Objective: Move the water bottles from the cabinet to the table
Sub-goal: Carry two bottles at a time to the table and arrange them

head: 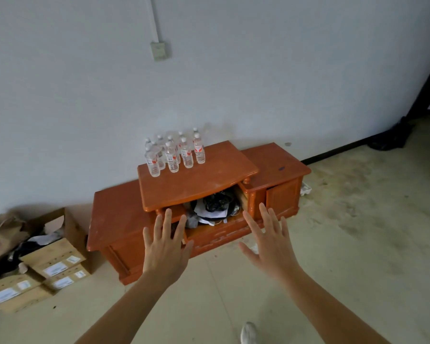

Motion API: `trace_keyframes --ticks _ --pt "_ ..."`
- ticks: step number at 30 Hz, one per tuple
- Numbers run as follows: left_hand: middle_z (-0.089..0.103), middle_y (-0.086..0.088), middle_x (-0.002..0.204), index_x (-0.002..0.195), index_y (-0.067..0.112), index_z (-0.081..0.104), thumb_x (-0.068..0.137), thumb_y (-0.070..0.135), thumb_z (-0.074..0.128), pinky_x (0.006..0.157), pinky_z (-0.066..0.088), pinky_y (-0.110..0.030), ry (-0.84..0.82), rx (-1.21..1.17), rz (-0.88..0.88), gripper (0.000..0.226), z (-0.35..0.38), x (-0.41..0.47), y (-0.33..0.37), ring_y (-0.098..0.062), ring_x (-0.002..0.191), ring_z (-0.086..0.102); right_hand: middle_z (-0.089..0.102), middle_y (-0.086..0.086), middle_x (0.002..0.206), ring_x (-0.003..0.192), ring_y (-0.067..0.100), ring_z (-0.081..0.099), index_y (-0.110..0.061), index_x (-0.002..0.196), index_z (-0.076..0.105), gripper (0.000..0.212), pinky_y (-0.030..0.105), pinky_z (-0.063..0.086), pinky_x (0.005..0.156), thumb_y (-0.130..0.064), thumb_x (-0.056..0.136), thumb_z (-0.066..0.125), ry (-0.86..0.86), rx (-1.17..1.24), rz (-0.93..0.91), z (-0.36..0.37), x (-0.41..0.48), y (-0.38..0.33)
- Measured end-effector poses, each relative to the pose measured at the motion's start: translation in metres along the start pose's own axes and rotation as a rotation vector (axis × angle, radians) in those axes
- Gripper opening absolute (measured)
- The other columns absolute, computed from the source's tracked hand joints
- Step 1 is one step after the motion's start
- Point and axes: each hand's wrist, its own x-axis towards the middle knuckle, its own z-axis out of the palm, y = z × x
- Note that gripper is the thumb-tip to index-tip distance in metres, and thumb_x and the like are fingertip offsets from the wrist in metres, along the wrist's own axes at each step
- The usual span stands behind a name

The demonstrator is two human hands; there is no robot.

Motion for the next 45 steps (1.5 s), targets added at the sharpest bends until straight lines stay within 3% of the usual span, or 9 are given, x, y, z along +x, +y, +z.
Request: trace_keyframes --ticks 4,10,19,23,28,33,39,43,45 --pt "0.012 -0.014 0.167 0.158 0.027 0.021 0.099 0.063 0.030 0.115 0.022 -0.065 -0.028 0.089 -0.023 0.070 0.019 0.106 -0.004 -0.038 0.152 0.015 0.016 0.020 0.166 0.149 0.044 0.025 -0.034 0.161 0.011 0.081 0.066 0.030 0.114 -0.072 0.094 0.038 -0.032 0.060 0.001 0.035 0.114 0.032" --pt "0.011 -0.014 0.167 0.158 0.028 0.020 0.095 0.061 0.041 0.115 0.018 -0.066 -0.024 0.131 -0.052 0.074 0.022 0.254 -0.010 -0.038 0.152 0.014 -0.003 0.016 0.168 0.154 0.040 0.010 -0.040 0.159 -0.007 0.084 0.058 0.014 0.121 -0.075 0.093 0.031 -0.061 0.110 -0.031 0.046 0.287 0.060" --pt "-0.001 -0.017 0.167 0.160 0.026 0.010 0.093 0.058 0.050 0.115 0.017 -0.069 -0.169 0.196 -0.119 0.083 0.081 0.387 -0.072 -0.041 0.153 0.004 -0.012 0.013 0.168 0.155 0.037 0.001 -0.041 0.156 -0.015 0.086 0.055 0.010 0.123 -0.074 0.094 0.034 -0.200 0.139 -0.116 0.110 0.455 0.038" --pt "-0.020 -0.020 0.164 0.158 0.025 -0.010 0.099 0.055 0.041 0.115 0.005 -0.072 -0.269 0.309 -0.035 0.084 0.123 0.454 -0.119 -0.045 0.151 -0.012 -0.008 0.013 0.168 0.155 0.037 0.004 -0.039 0.156 -0.014 0.086 0.054 0.015 0.124 -0.077 0.093 0.030 -0.257 0.104 -0.087 0.160 0.526 0.021" --pt "-0.031 -0.024 0.158 0.158 0.022 -0.015 0.100 0.041 0.049 0.108 -0.010 -0.077 -0.398 0.449 0.140 0.088 0.173 0.551 -0.191 -0.049 0.145 -0.025 -0.003 0.007 0.169 0.155 0.033 0.008 -0.041 0.156 -0.012 0.087 0.051 0.019 0.121 -0.079 0.092 0.032 -0.376 0.150 -0.027 0.222 0.623 -0.020" --pt "-0.024 -0.028 0.160 0.157 0.017 -0.014 0.094 0.042 0.063 0.109 -0.006 -0.079 -0.488 0.609 0.323 0.102 0.223 0.645 -0.243 -0.053 0.145 -0.021 0.004 0.000 0.170 0.154 0.026 0.018 -0.042 0.158 -0.004 0.088 0.051 0.034 0.115 -0.072 0.092 0.045 -0.526 0.369 0.065 0.284 0.692 -0.055" --pt "-0.010 -0.033 0.161 0.158 0.010 -0.005 0.093 0.052 0.057 0.113 0.000 -0.076 -0.529 0.814 0.512 0.099 0.281 0.710 -0.274 -0.055 0.147 -0.009 0.006 -0.001 0.169 0.154 0.024 0.019 -0.039 0.159 -0.004 0.094 0.049 0.032 0.116 -0.059 0.093 0.059 -0.585 0.581 0.095 0.346 0.743 -0.082" --pt "0.016 -0.029 0.160 0.156 0.005 0.013 0.093 0.040 0.061 0.111 0.009 -0.077 -0.540 0.889 0.439 0.087 0.300 0.734 -0.284 -0.052 0.148 0.011 0.003 -0.001 0.170 0.155 0.023 0.012 -0.037 0.159 -0.005 0.101 0.051 0.027 0.118 -0.056 0.090 0.067 -0.559 0.666 0.084 0.391 0.780 -0.101" --pt "0.032 -0.027 0.153 0.150 0.003 0.026 0.092 0.033 0.064 0.109 0.024 -0.072 -0.558 0.896 0.408 0.075 0.303 0.741 -0.287 -0.047 0.142 0.028 0.018 -0.001 0.167 0.153 0.021 0.019 -0.034 0.159 0.008 0.101 0.049 0.029 0.117 -0.053 0.085 0.074 -0.518 0.736 0.113 0.410 0.796 -0.112"
